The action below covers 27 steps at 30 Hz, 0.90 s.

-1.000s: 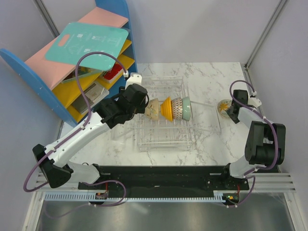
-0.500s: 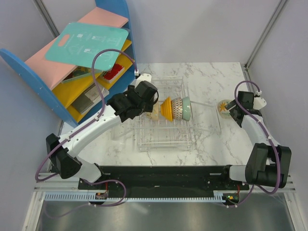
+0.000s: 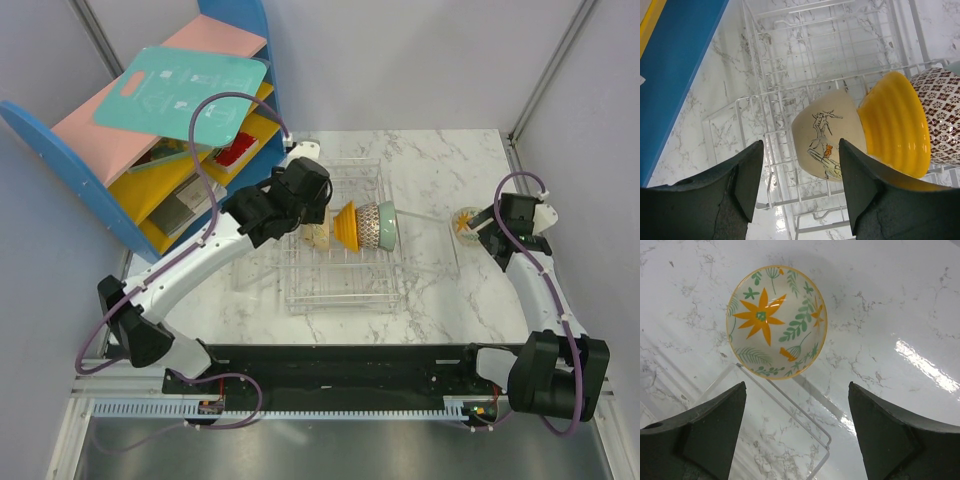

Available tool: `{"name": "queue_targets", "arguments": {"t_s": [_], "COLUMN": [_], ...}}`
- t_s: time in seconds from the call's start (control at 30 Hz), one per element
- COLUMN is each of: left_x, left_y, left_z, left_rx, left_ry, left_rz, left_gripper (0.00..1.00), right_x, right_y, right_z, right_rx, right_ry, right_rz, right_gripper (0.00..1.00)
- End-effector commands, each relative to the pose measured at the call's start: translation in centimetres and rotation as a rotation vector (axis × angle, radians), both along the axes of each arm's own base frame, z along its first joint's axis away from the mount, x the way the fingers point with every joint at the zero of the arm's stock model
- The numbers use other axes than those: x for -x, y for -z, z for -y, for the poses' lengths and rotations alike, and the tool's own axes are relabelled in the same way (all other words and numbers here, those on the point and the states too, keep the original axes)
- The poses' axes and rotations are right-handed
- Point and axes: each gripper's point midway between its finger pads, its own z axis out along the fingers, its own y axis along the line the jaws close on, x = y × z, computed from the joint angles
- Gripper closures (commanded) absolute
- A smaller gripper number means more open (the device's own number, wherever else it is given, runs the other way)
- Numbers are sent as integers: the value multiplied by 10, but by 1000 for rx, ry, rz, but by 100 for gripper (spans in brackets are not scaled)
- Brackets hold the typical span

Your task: Unload the bowls from the dish rack

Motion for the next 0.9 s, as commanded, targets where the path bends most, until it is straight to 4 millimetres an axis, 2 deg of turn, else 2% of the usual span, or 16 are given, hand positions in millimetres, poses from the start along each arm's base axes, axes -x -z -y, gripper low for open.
{"name": "queue_targets", "arguments": {"t_s": [0.0, 0.13, 0.17, 0.3, 0.7, 0.87], "left_x": [-3, -2, -2, -5, 1, 1], "left_y": [-7, -13, -9, -6, 26, 32], "left_z": [21, 39, 44, 50, 37, 40], "left_rx": [-18, -26, -46, -94, -221, -278], "left_ry": [64, 101, 109, 107, 48, 40], "left_rz": [19, 30, 27, 15, -68, -52], "left_gripper": [32, 32, 32, 31, 34, 49], "right_x": [-3, -11, -11, -12, -15, -16], "right_y": [-7, -21, -24, -29, -21, -14], "right_z": [-11, -20, -21, -20, -27, -30], "right_rx": [-56, -77, -76, -62, -89, -104], "right_ry": [-40, -95, -103, -115, -147, -158], "right_rz": [19, 55, 63, 73, 70, 65], "right_gripper": [10, 10, 10, 10, 10, 9]}}
